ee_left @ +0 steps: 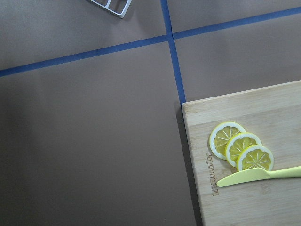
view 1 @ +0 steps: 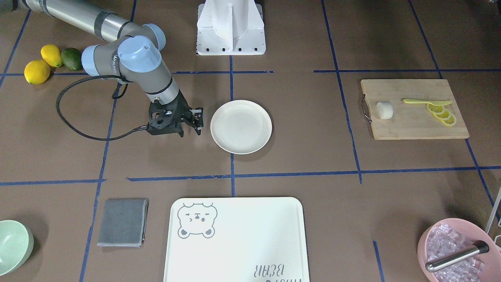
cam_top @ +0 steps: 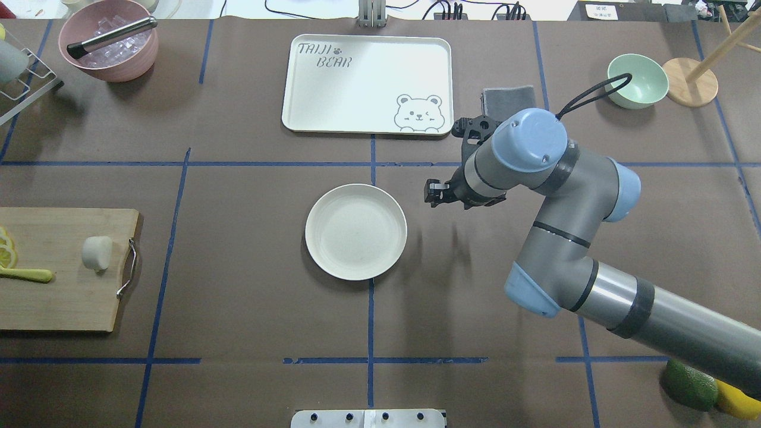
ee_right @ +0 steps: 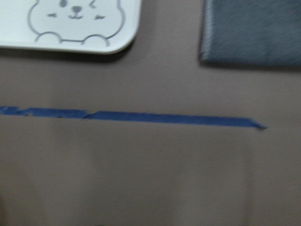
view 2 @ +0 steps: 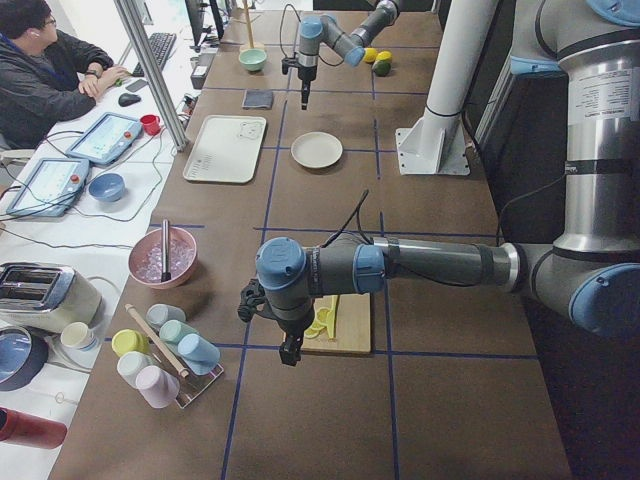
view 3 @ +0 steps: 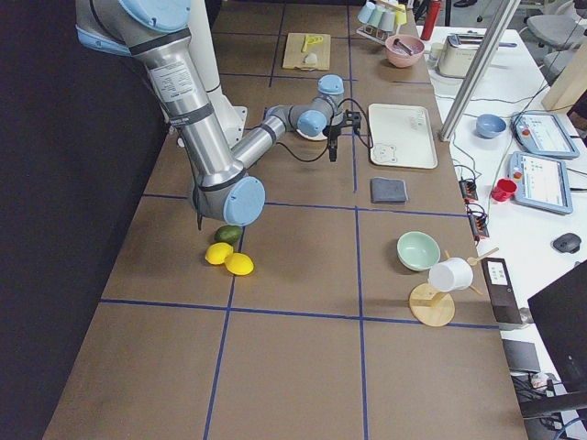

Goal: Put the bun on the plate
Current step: 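Release the plate and withdraw the right arm out of view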

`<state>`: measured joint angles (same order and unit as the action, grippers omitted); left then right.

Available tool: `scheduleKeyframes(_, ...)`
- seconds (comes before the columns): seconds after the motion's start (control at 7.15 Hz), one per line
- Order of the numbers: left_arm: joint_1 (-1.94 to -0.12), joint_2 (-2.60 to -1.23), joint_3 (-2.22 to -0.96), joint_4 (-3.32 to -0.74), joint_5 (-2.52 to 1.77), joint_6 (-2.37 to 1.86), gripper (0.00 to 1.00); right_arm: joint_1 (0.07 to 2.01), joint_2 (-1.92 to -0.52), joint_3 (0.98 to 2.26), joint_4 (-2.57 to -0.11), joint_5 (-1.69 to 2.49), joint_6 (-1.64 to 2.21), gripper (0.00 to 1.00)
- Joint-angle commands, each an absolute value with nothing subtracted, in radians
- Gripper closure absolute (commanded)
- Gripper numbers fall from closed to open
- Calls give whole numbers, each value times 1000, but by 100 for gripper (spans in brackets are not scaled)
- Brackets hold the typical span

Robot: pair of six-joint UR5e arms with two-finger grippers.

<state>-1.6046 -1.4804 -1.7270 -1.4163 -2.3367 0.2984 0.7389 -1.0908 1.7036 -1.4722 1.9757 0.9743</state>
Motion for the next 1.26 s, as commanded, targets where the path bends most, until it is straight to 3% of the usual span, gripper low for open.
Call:
scheduleKeyframes(0.0,-1603,-1491,-1730,-1417,-2338,291,0,955,-1246,1779,-1565,2104,601,0)
scheduleKeyframes(0.7,-1552,-1541,-1680,-1609,-2339,291,0,1519,-1699,1795,-1560,2333,-206,0)
scheduleKeyframes(1.12,-1545,-1551,-1695,-1661,-2403,194,0,1617,-1741,1787,-1572,2365,-200,0)
